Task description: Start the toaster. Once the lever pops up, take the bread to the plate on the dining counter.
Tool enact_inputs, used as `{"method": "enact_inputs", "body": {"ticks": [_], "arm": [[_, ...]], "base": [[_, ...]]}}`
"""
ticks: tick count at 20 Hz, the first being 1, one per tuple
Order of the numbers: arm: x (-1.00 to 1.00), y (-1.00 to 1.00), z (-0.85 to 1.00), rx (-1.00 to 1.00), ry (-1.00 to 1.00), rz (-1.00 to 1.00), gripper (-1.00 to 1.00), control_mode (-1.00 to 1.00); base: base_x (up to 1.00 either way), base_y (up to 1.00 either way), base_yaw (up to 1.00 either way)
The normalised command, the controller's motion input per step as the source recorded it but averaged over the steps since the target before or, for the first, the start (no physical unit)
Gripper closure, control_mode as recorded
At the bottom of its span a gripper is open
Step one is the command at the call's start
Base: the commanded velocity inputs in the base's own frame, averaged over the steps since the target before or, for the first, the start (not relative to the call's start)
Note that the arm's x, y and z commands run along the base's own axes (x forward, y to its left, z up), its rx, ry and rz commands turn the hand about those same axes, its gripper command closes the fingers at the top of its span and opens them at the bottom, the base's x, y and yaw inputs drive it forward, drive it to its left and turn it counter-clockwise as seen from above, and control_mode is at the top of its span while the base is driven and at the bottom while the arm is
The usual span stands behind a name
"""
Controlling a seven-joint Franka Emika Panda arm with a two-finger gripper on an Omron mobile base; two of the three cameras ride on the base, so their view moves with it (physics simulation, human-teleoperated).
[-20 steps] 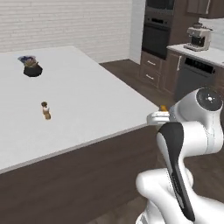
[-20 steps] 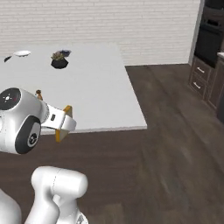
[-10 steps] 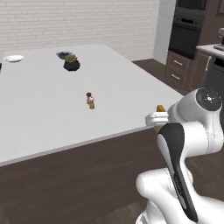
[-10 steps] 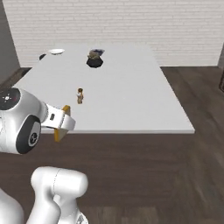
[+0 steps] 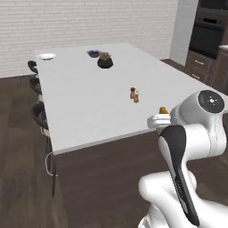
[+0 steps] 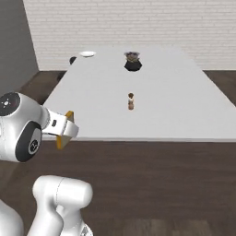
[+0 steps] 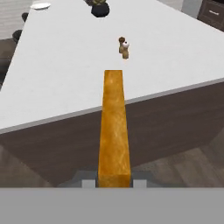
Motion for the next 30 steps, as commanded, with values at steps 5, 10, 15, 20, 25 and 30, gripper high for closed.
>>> {"method": "enact_inputs", "body": {"ticks": [5,10,15,20,25,30], "arm": [[0.0,0.0,0.0,0.0,0.0,0.0,1.0,1.0],[0.0,0.0,0.0,0.0,0.0,0.0,1.0,1.0],[0.0,0.0,0.0,0.0,0.0,0.0,1.0,1.0],[0.0,0.0,0.0,0.0,0.0,0.0,1.0,1.0],[0.0,0.0,0.0,0.0,0.0,0.0,1.0,1.0],[0.0,0.0,0.0,0.0,0.0,0.0,1.0,1.0]], "base": [[0.0,1.0,0.0],[0.0,1.0,0.0],[0.01,1.0,0.0],[0.25,1.0,0.0],[0.51,1.0,-0.02],[0.72,1.0,-0.15]]}}
